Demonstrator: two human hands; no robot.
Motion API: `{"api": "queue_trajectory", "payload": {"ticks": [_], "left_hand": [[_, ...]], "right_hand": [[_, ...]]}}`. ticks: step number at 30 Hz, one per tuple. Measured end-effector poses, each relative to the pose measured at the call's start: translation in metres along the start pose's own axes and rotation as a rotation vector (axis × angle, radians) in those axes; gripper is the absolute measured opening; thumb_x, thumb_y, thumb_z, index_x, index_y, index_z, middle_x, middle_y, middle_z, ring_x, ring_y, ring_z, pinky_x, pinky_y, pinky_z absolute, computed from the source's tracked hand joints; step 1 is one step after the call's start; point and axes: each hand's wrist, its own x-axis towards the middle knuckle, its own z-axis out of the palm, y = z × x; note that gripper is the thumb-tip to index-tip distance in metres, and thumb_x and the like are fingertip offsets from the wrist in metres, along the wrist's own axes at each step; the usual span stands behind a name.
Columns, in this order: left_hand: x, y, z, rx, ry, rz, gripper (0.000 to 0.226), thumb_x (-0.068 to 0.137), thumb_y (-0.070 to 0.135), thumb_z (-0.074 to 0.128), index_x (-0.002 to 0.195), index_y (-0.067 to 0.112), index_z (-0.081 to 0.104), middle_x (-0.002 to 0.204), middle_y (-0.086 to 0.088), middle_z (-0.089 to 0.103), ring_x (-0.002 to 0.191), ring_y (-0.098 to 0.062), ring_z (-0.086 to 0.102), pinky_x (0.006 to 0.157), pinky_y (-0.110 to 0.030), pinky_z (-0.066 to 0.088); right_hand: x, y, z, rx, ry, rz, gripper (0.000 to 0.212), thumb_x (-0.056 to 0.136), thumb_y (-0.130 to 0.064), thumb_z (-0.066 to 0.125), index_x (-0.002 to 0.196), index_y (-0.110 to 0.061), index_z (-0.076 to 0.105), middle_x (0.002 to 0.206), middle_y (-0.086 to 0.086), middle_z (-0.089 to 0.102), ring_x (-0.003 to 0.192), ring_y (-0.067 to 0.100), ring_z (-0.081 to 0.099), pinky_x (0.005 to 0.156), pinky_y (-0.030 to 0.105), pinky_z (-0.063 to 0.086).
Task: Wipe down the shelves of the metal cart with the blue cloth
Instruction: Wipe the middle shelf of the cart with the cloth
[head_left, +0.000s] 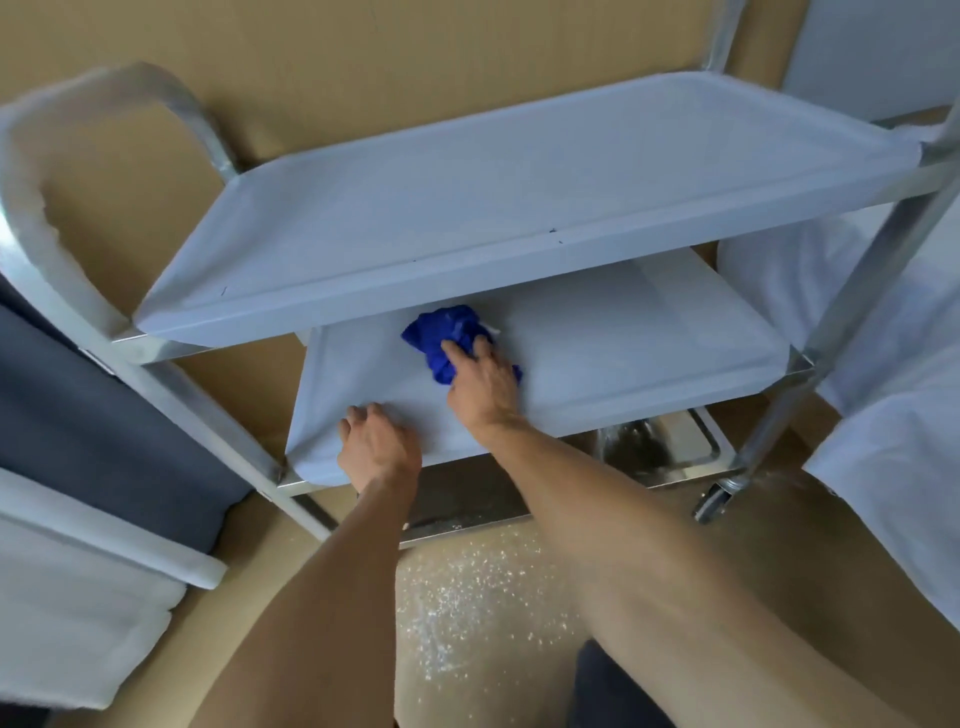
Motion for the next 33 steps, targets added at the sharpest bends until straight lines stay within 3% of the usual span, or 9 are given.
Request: {"api": "queue_trajectory", "payload": {"ticks": [2, 6, 9, 14, 17, 20, 23, 29, 33], "left_hand": [[0.012, 0.015, 0.002, -0.019, -0.009, -0.004, 0.030, 0.090, 0.015, 0.045, 0.117, 0.007, 0.057, 0.126, -0.014, 0.051, 0.121, -0.031, 0.043, 0.085, -0.041, 0.044], [0.013, 0.054, 0.016, -0.033, -0.062, 0.067, 0.029, 0.092, 0.018, 0.046, 0.115, 0.007, 0.059, 0.125, -0.015, 0.051, 0.120, -0.032, 0.044, 0.088, -0.040, 0.043], [0.006, 0.075, 0.028, 0.007, -0.120, 0.140, 0.031, 0.091, 0.021, 0.047, 0.116, 0.009, 0.062, 0.128, -0.013, 0.049, 0.121, -0.031, 0.043, 0.089, -0.040, 0.044], [0.012, 0.082, 0.026, 0.071, -0.168, 0.162, 0.033, 0.092, 0.024, 0.047, 0.113, 0.007, 0.066, 0.124, -0.014, 0.053, 0.117, -0.030, 0.046, 0.085, -0.037, 0.046], [0.024, 0.077, 0.011, -0.004, -0.196, 0.152, 0.031, 0.092, 0.018, 0.044, 0.106, 0.005, 0.068, 0.114, -0.015, 0.063, 0.110, -0.033, 0.055, 0.084, -0.035, 0.046], [0.031, 0.067, -0.002, -0.101, -0.238, 0.085, 0.035, 0.095, 0.029, 0.045, 0.102, 0.004, 0.067, 0.107, -0.017, 0.066, 0.102, -0.036, 0.060, 0.082, -0.034, 0.046], [0.037, 0.054, -0.009, -0.160, -0.269, 0.039, 0.031, 0.092, 0.026, 0.046, 0.101, 0.004, 0.066, 0.105, -0.016, 0.067, 0.096, -0.035, 0.062, 0.079, -0.034, 0.048], [0.027, 0.054, 0.000, -0.182, -0.323, 0.089, 0.041, 0.090, 0.009, 0.045, 0.130, -0.001, 0.050, 0.132, -0.018, 0.050, 0.119, -0.035, 0.052, 0.099, -0.039, 0.046], [0.023, 0.045, 0.008, 0.024, -0.238, 0.196, 0.050, 0.094, 0.032, 0.052, 0.141, 0.020, 0.039, 0.148, -0.018, 0.030, 0.137, -0.036, 0.029, 0.108, -0.044, 0.034]], "right_hand": [[0.011, 0.047, -0.016, -0.025, 0.094, 0.120, 0.065, 0.082, -0.015, 0.060, 0.143, -0.031, 0.045, 0.139, 0.016, 0.043, 0.123, 0.036, 0.045, 0.094, 0.044, 0.044], [0.028, 0.154, -0.066, -0.055, 0.304, 0.515, 0.071, 0.082, -0.018, 0.068, 0.147, -0.026, 0.040, 0.151, 0.025, 0.030, 0.140, 0.042, 0.026, 0.111, 0.051, 0.035], [0.033, 0.200, -0.089, -0.062, 0.354, 0.713, 0.076, 0.085, -0.019, 0.067, 0.152, -0.021, 0.031, 0.153, 0.028, 0.024, 0.138, 0.045, 0.029, 0.114, 0.052, 0.029], [0.043, 0.164, -0.071, -0.144, 0.280, 0.643, 0.070, 0.085, -0.020, 0.065, 0.149, -0.020, 0.036, 0.140, 0.029, 0.038, 0.122, 0.045, 0.042, 0.109, 0.048, 0.033], [0.052, 0.089, -0.036, -0.103, 0.178, 0.454, 0.065, 0.085, -0.022, 0.063, 0.146, -0.024, 0.042, 0.137, 0.023, 0.042, 0.121, 0.041, 0.044, 0.102, 0.043, 0.038], [0.046, 0.009, 0.007, -0.018, 0.024, 0.193, 0.063, 0.086, -0.025, 0.062, 0.146, -0.030, 0.042, 0.138, 0.017, 0.044, 0.122, 0.037, 0.046, 0.099, 0.041, 0.040], [0.034, -0.018, 0.017, -0.042, -0.085, 0.030, 0.056, 0.092, -0.024, 0.053, 0.146, -0.032, 0.038, 0.139, 0.014, 0.044, 0.121, 0.036, 0.047, 0.098, 0.042, 0.042], [-0.001, 0.049, -0.025, -0.075, 0.146, 0.247, 0.068, 0.082, -0.016, 0.062, 0.145, -0.032, 0.043, 0.140, 0.013, 0.045, 0.125, 0.035, 0.045, 0.104, 0.047, 0.038], [-0.025, 0.121, -0.072, -0.303, 0.202, 0.456, 0.066, 0.087, -0.034, 0.055, 0.149, -0.034, 0.032, 0.149, 0.017, 0.037, 0.142, 0.038, 0.026, 0.114, 0.049, 0.020]]}}
